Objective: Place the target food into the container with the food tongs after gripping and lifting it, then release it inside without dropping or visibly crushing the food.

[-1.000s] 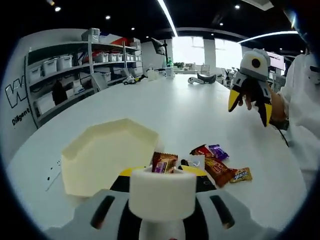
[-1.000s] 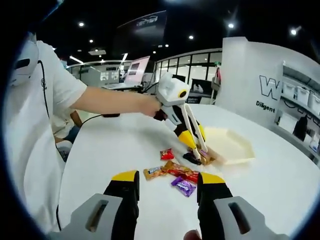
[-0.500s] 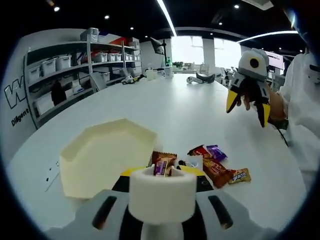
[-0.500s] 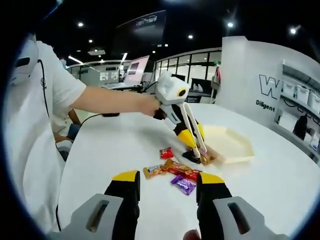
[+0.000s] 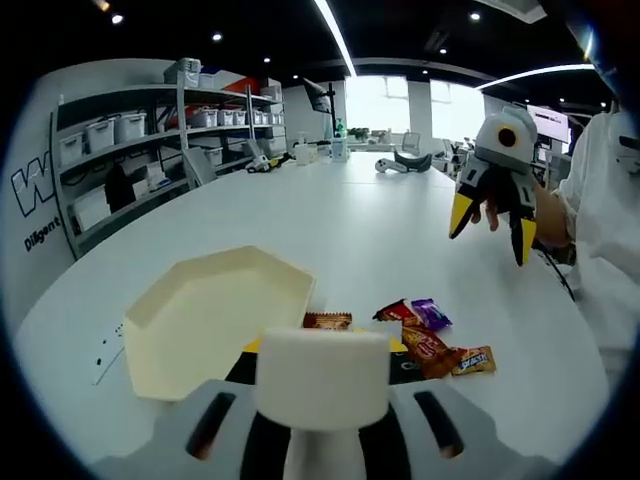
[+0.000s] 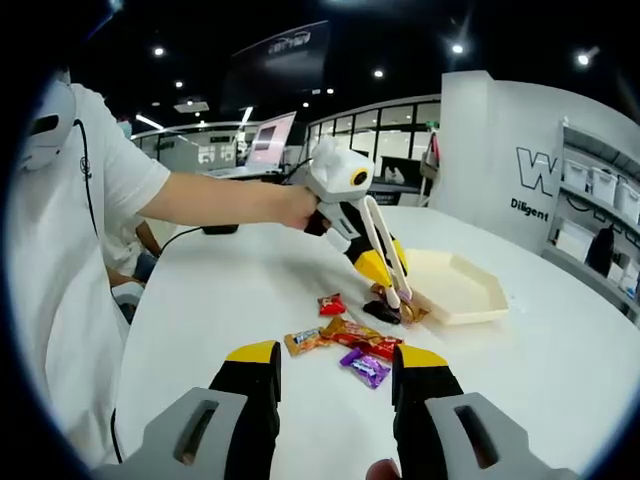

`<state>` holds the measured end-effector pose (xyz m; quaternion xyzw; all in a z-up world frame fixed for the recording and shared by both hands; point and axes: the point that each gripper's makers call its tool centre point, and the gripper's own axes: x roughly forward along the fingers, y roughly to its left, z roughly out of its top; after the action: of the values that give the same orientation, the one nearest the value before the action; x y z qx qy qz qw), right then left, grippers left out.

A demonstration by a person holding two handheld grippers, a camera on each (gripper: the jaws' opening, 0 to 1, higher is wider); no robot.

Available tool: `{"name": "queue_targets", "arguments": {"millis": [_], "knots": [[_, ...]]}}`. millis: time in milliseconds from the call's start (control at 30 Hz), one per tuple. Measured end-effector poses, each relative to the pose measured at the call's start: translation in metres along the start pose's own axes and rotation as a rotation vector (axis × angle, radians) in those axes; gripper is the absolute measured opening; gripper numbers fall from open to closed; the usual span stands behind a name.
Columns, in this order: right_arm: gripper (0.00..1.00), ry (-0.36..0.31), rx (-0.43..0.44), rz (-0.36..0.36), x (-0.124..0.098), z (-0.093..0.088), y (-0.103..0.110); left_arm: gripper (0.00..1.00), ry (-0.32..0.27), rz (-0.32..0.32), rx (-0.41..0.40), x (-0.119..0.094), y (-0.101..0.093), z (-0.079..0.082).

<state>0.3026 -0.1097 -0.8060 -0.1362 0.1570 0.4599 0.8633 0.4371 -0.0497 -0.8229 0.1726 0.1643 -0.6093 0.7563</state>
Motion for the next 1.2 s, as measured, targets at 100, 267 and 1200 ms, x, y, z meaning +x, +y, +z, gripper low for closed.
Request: {"name": "queue_targets", "arguments": {"millis": [100,267,1200], "knots": [[0.40,-0.001,-0.001,0.000,0.000,0.000,0.000,0.18,-0.013,-0.009,-0.001,-0.003,-0.003,0.007],[0.40,-0.002,-0.003,0.000,0.000,0.001,0.001,0.18,-0.014,-0.012,0.014,-0.005,-0.006,0.012],[0.41,-0.020,-0.002,0.002,-0.004,0.007,0.002,0.18,-0.097,0.022,0.043,-0.022,0.023,0.056]]}}
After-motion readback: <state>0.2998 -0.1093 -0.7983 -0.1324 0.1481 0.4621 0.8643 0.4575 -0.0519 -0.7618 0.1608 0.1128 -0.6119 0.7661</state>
